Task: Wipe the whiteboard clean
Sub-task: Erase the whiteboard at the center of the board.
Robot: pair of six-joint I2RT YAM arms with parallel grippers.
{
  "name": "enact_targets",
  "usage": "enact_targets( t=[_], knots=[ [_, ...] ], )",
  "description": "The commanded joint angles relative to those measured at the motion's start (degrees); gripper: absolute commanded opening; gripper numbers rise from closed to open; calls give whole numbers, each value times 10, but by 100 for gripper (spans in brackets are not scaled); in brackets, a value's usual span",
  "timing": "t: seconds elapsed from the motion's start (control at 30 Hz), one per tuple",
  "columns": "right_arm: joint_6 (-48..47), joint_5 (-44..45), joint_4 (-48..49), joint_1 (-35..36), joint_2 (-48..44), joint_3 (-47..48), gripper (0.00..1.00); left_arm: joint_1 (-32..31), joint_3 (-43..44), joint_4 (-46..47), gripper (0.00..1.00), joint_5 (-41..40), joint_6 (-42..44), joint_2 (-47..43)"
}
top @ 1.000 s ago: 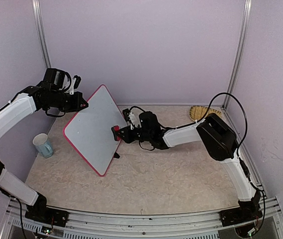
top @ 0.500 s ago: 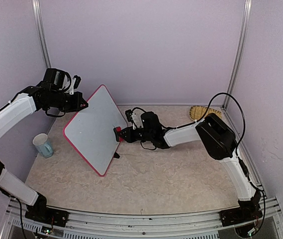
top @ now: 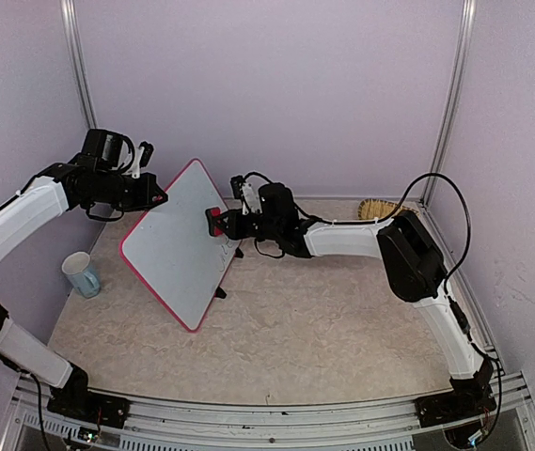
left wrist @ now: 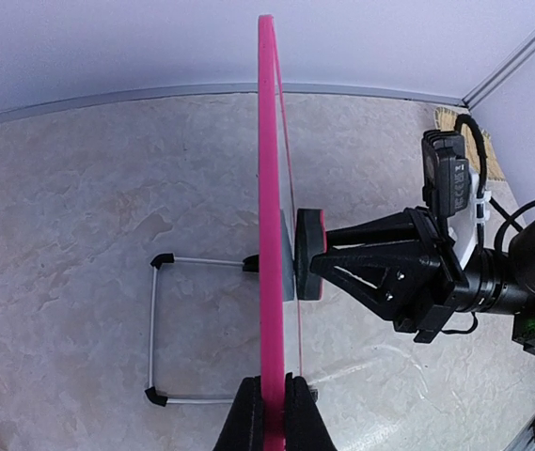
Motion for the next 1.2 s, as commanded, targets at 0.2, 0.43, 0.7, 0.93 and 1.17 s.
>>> enact_targets(
  t=[0.2, 0.43, 0.7, 0.93, 1.17],
  knots=[
    [25, -44, -4, 7, 13, -50, 3, -5, -12, 0, 0, 11, 20, 2],
    [51, -40, 14, 17, -15, -120, 3, -5, -14, 0, 0, 14, 19, 0],
    [36, -25, -35, 17, 6, -44, 7, -5, -13, -2, 0, 13, 20, -1],
    [36, -17, -84, 8, 41, 52, 8, -5, -16, -1, 0, 18, 21, 2],
    [44, -4, -122, -10, 81, 140, 10, -5, -16, 0, 0, 21, 21, 4]
  ],
)
